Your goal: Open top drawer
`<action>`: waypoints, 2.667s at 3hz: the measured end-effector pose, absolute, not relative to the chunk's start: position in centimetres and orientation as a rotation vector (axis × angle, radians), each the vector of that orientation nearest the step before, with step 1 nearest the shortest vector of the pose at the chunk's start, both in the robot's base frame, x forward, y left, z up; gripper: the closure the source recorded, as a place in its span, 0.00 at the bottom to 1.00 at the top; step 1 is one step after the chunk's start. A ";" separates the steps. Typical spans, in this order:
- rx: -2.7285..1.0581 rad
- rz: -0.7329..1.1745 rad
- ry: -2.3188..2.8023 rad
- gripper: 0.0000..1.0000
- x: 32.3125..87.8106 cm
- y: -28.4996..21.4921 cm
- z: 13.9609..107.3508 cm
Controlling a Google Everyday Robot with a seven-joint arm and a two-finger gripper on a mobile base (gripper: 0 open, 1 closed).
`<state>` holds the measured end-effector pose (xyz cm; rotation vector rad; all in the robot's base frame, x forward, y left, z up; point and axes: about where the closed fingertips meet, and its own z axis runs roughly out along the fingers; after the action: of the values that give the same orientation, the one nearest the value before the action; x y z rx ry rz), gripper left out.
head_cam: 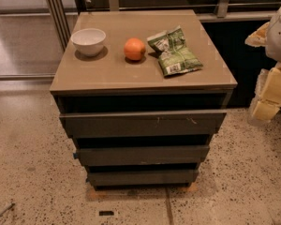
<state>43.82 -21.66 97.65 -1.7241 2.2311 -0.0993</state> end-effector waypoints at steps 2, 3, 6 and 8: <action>-1.685 -0.086 2.197 0.00 44.8 -21.7 96.2; -1.637 -0.007 2.165 0.00 46.6 -21.4 92.0; -1.674 0.195 2.141 0.00 49.4 -17.0 81.7; -1.704 0.218 2.082 0.00 50.5 -14.9 76.9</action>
Offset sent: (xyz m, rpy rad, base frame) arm 0.0296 -0.0027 -0.0512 0.1243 -0.0789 -0.0092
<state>50.45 -14.86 76.94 -1.7038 2.0819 0.2183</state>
